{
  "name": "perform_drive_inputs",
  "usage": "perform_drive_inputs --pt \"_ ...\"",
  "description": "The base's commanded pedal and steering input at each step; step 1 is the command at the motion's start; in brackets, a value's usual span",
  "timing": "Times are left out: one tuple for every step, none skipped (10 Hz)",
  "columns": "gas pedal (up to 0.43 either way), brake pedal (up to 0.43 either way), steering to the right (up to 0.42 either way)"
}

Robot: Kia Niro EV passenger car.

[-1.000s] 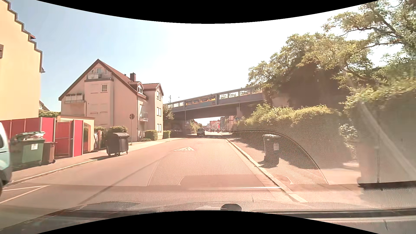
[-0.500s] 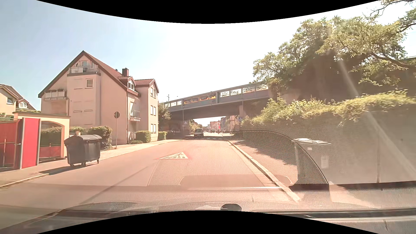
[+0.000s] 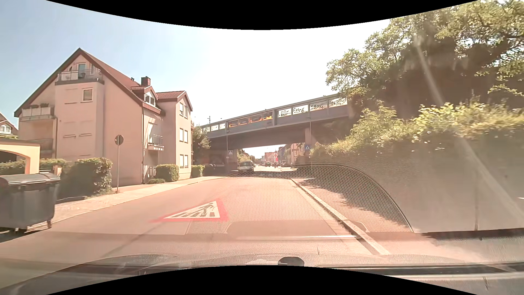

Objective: Follow the waypoints while adhering to traffic rules and regulations

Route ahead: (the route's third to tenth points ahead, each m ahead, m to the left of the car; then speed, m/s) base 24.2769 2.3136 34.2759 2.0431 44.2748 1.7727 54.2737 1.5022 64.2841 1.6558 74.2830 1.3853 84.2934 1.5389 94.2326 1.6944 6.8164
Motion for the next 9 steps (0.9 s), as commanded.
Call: perform_drive_inputs --pt "0.079 0.000 -0.003" --pt "0.079 0.000 -0.003" --pt "0.079 0.000 -0.003" --pt "0.079 0.000 -0.003" --pt "0.079 0.000 -0.003" --pt "0.079 0.000 -0.003" --pt "0.079 0.000 -0.003" --pt "0.079 0.000 -0.003" --pt "0.079 0.000 -0.003"
